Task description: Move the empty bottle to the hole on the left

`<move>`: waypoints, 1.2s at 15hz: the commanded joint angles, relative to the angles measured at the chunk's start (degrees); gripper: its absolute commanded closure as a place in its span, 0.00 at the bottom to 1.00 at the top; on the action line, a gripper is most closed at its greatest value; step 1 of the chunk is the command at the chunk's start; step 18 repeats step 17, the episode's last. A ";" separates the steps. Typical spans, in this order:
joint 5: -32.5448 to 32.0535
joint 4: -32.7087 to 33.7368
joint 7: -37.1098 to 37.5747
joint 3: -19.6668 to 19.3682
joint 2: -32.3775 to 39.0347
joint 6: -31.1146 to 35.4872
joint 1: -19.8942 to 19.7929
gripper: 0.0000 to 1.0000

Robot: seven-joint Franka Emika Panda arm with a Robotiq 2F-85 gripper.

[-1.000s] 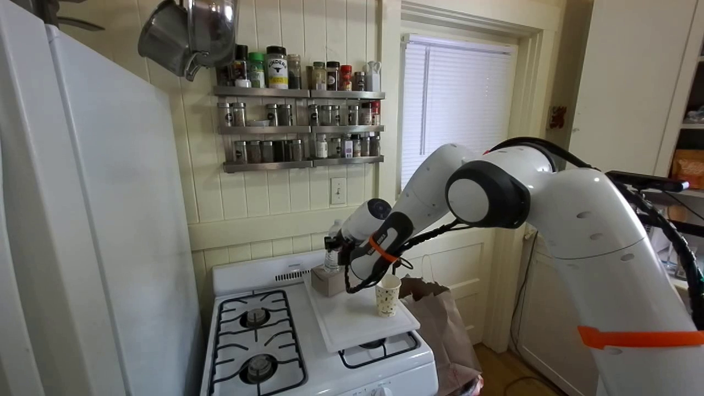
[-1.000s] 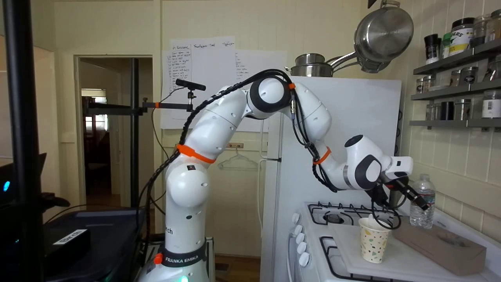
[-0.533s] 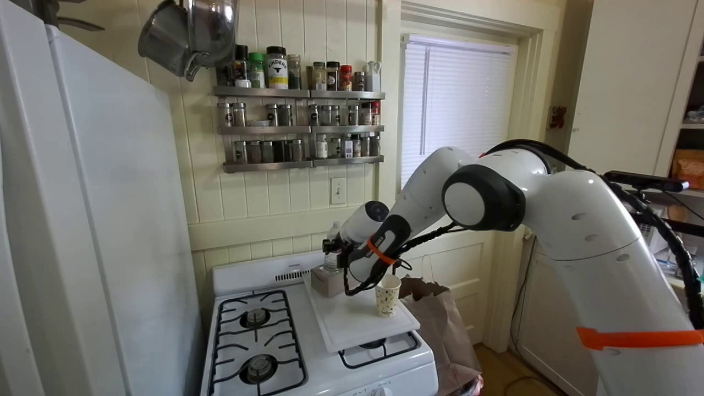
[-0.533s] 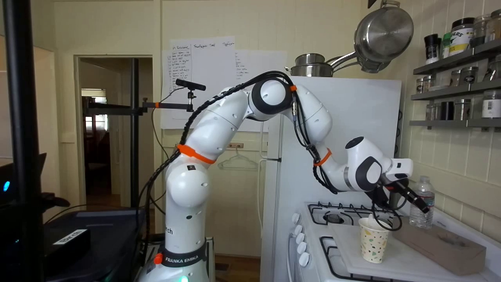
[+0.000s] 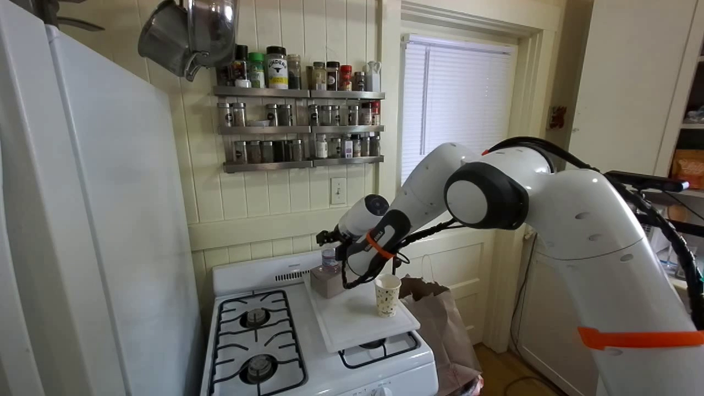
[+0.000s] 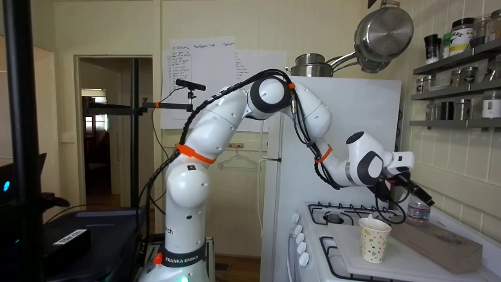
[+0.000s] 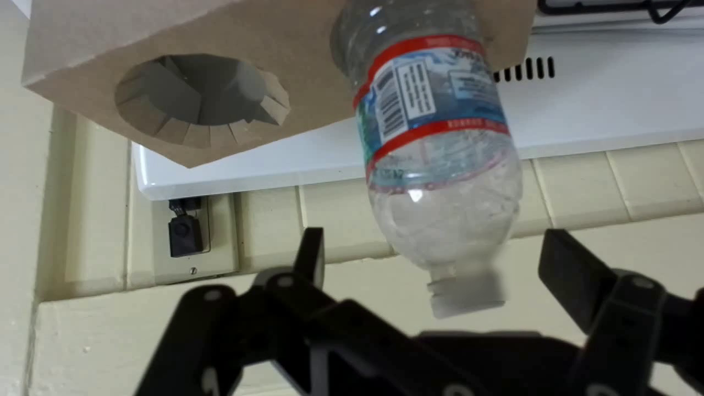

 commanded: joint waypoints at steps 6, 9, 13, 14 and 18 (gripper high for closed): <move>-0.86 -2.45 -0.47 -3.10 -6.43 -9.69 3.67 0.00; -2.02 -3.77 -1.45 -3.38 -9.59 -14.79 4.50 0.00; -0.98 -2.31 -2.32 -2.33 -8.89 -15.18 3.56 0.00; -1.01 -2.75 -2.51 -2.33 -9.37 -15.40 3.65 0.00; -1.05 -3.18 -2.63 -2.32 -9.61 -15.42 3.67 0.00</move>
